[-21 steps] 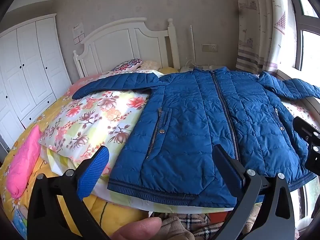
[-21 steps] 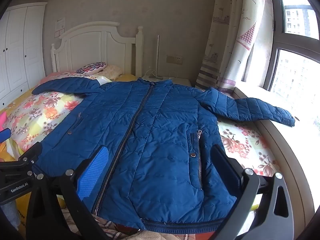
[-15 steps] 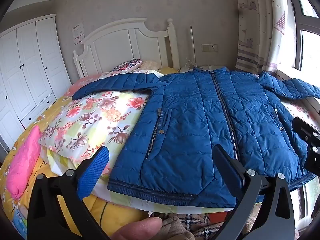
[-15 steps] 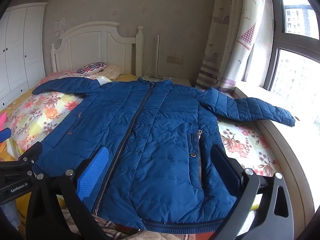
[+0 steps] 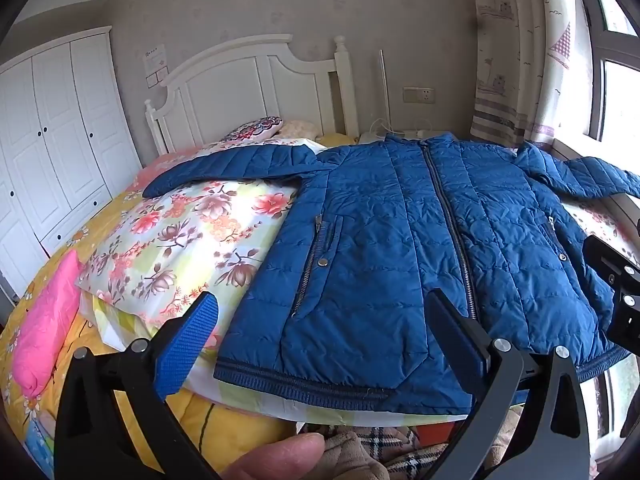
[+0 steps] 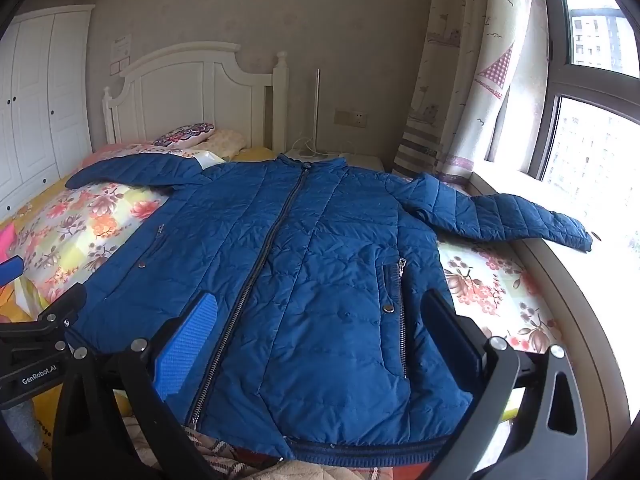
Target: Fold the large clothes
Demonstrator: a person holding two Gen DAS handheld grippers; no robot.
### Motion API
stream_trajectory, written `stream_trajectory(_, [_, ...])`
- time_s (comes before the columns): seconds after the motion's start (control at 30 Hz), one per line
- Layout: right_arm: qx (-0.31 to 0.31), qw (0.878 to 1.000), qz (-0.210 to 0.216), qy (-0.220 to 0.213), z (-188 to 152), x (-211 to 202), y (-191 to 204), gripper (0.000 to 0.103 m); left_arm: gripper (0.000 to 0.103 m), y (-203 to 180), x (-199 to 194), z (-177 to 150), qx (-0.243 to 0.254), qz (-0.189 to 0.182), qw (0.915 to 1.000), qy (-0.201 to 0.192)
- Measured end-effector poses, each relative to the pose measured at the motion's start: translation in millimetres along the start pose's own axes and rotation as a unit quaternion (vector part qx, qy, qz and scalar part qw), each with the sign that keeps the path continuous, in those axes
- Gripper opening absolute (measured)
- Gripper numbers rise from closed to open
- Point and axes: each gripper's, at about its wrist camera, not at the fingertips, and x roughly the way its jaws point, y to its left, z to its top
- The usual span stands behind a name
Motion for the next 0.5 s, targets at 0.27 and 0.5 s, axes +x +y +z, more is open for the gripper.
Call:
stream_trajectory(0.27, [0.002,1.0,0.002,0.002,-3.2,-1.8,0.0,0.101,0.099,-2.2,1.7,-1.7,-0.001,-0.001,1.0,0.005])
stream_trajectory(0.5, [0.005,1.0,0.004,0.002,-5.7,-2.0,0.1,0.101,0.099,-1.6,1.5,-3.3,-0.001,0.0,1.0,0.005])
